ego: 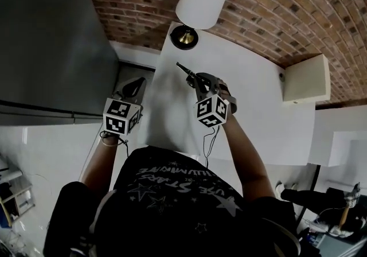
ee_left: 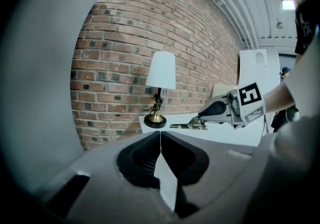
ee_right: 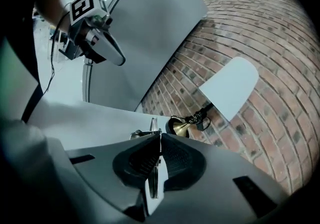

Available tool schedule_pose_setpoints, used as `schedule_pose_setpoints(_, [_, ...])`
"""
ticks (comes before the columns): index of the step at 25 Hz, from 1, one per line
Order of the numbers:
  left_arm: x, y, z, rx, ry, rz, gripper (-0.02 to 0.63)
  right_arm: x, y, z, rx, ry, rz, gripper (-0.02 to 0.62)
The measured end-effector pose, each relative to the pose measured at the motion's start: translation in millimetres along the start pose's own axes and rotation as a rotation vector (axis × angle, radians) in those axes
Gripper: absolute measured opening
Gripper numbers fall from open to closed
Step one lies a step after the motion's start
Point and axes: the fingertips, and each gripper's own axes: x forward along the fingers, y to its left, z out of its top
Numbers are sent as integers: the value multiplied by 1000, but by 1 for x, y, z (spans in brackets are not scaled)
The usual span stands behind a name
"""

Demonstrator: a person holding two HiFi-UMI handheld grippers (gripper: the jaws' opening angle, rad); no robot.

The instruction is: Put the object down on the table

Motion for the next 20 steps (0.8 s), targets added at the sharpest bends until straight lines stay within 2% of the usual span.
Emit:
schedule_pose_setpoints(4, [15, 23, 1, -18, 8, 25, 20, 35, -2, 11, -137, -36, 24, 11])
schedule_pose_setpoints(9, [31, 40, -6, -40, 26, 42, 21, 69, -2, 13, -232, -76, 39, 11])
schedule_pose_setpoints(20, [49, 58, -20, -80, 66, 70, 21, 109, 2, -1, -273, -108, 56, 11])
